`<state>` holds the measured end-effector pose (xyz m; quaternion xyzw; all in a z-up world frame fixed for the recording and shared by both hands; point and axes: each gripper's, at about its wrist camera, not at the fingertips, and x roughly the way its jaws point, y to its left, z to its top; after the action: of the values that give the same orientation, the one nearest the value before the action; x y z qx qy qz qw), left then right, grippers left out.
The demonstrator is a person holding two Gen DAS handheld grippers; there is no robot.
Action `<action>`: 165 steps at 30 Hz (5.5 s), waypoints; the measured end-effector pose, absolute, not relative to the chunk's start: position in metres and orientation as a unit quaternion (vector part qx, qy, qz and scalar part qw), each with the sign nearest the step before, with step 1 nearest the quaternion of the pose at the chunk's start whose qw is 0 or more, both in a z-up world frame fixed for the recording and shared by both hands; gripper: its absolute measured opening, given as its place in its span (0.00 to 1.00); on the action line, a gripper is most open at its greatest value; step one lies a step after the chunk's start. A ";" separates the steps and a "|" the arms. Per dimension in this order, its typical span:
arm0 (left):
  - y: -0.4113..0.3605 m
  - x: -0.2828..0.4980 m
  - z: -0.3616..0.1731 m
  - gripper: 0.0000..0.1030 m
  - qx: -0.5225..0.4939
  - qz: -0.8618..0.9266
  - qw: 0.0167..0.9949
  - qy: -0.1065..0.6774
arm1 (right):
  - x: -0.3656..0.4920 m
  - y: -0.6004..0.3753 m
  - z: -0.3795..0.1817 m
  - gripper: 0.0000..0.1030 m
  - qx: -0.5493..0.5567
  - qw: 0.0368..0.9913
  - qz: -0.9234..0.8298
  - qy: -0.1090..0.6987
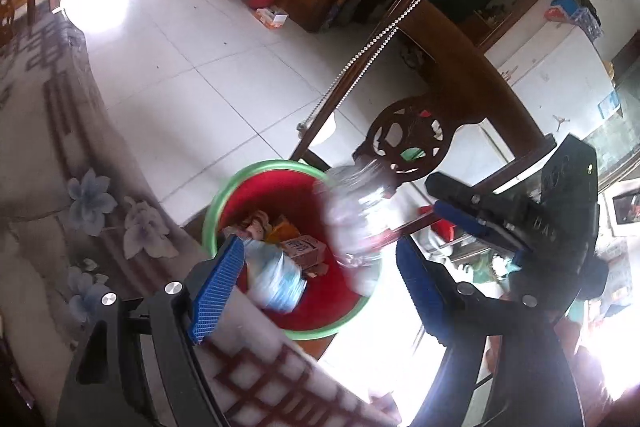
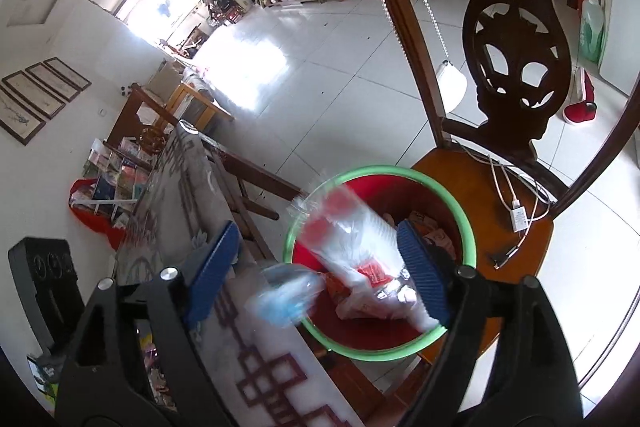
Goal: Collect trash
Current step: 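Carry the wrapper and bottle over the red bucket and open both tools, then move both open tools back over the table toward the yellow packets, then grasp the yellow snack packets with the left tool while the right tool grasps crumpled foil, then carry the yellow packets and foil to the red bucket and open both tools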
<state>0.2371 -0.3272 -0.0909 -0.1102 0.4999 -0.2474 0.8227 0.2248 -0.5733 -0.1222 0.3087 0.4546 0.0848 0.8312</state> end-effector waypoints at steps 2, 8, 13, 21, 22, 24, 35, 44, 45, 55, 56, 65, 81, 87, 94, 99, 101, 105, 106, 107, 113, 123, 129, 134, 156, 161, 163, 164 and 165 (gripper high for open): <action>-0.321 0.235 -0.089 0.73 -0.107 -0.244 0.826 0.497 | 0.224 -0.571 -0.122 0.79 0.310 0.830 0.087 0.456; -0.291 0.216 -0.082 0.73 -0.106 -0.224 0.838 0.486 | 0.218 -0.549 -0.124 0.79 0.303 0.826 0.097 0.466; -0.264 0.202 -0.074 0.73 -0.121 -0.204 0.849 0.473 | 0.211 -0.524 -0.118 0.79 0.287 0.828 0.108 0.470; -0.201 0.172 -0.055 0.73 -0.140 -0.166 0.872 0.440 | 0.198 -0.470 -0.100 0.82 0.252 0.836 0.133 0.469; -0.194 0.168 -0.054 0.73 -0.142 -0.164 0.873 0.437 | 0.196 -0.460 -0.098 0.82 0.248 0.836 0.137 0.469; -0.177 0.158 -0.052 0.73 -0.143 -0.156 0.877 0.431 | 0.193 -0.447 -0.096 0.82 0.243 0.836 0.142 0.471; -0.086 0.107 -0.063 0.73 -0.154 -0.109 0.882 0.432 | 0.162 -0.352 -0.083 0.85 0.210 0.833 0.180 0.479; -0.025 0.077 -0.080 0.73 -0.154 -0.082 0.880 0.441 | 0.136 -0.298 -0.079 0.90 0.194 0.826 0.199 0.490; -0.017 0.075 -0.084 0.73 -0.149 -0.077 0.880 0.445 | 0.132 -0.293 -0.079 0.90 0.193 0.825 0.201 0.492; 0.017 0.124 -0.128 0.73 -0.083 -0.092 0.857 0.501 | 0.098 -0.274 -0.086 0.91 0.192 0.817 0.194 0.508; 0.017 0.132 -0.135 0.73 -0.072 -0.088 0.854 0.507 | 0.095 -0.274 -0.086 0.91 0.192 0.817 0.193 0.508; 0.022 0.171 -0.178 0.71 -0.044 -0.063 0.831 0.551 | 0.086 -0.274 -0.086 0.91 0.190 0.818 0.182 0.512; 0.048 0.093 -0.155 0.33 -0.109 -0.063 0.844 0.521 | 0.095 -0.210 -0.124 0.91 0.139 0.781 0.226 0.565; 0.055 0.060 -0.156 0.33 -0.131 -0.042 0.843 0.520 | 0.096 -0.194 -0.150 0.85 0.126 0.761 0.233 0.592; 0.053 0.052 -0.139 0.33 -0.132 -0.038 0.855 0.500 | 0.095 -0.198 -0.154 0.38 0.142 0.758 0.233 0.593; 0.047 0.054 -0.121 0.33 -0.131 -0.043 0.866 0.481 | 0.096 -0.202 -0.130 0.35 0.133 0.783 0.238 0.559; 0.044 0.054 -0.115 0.34 -0.126 -0.042 0.870 0.475 | 0.096 -0.205 -0.120 0.35 0.134 0.791 0.242 0.545; 0.039 0.054 -0.110 0.34 -0.118 -0.041 0.874 0.470 | 0.097 -0.212 -0.110 0.35 0.144 0.798 0.249 0.530; 0.038 0.053 -0.108 0.34 -0.117 -0.041 0.875 0.469 | 0.098 -0.214 -0.109 0.35 0.147 0.798 0.249 0.528; 0.036 0.052 -0.107 0.34 -0.117 -0.041 0.875 0.468 | 0.098 -0.215 -0.108 0.35 0.148 0.799 0.248 0.527; 0.026 0.050 -0.098 0.34 -0.111 -0.046 0.878 0.462 | 0.098 -0.225 -0.101 0.35 0.154 0.806 0.245 0.516; -0.007 0.057 -0.081 0.35 -0.105 -0.073 0.884 0.449 | 0.101 -0.243 -0.086 0.35 0.149 0.821 0.244 0.494; -0.028 0.064 -0.074 0.36 -0.100 -0.082 0.886 0.445 | 0.107 -0.259 -0.085 0.35 0.153 0.822 0.243 0.491; -0.044 0.071 -0.075 0.36 -0.101 -0.080 0.884 0.449 | 0.114 -0.274 -0.087 0.35 0.157 0.821 0.242 0.493; -0.151 0.134 -0.057 0.36 -0.080 -0.099 0.889 0.441 | 0.171 -0.380 -0.088 0.35 0.180 0.825 0.234 0.481; -0.185 0.152 -0.054 0.36 -0.069 -0.124 0.885 0.444 | 0.180 -0.416 -0.091 0.35 0.196 0.830 0.214 0.477; -0.197 0.158 -0.055 0.36 -0.068 -0.134 0.882 0.446 | 0.182 -0.431 -0.092 0.35 0.205 0.831 0.203 0.475; -0.206 0.163 -0.056 0.36 -0.068 -0.142 0.879 0.450 | 0.183 -0.439 -0.093 0.35 0.211 0.832 0.197 0.474; -0.212 0.165 -0.058 0.36 -0.067 -0.146 0.877 0.453 | 0.183 -0.446 -0.094 0.35 0.215 0.833 0.191 0.473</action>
<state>0.1653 -0.2116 -0.0580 -0.0667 0.4528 -0.1462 0.8770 0.1828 -0.4460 -0.0939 0.2151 0.4730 0.1912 0.8327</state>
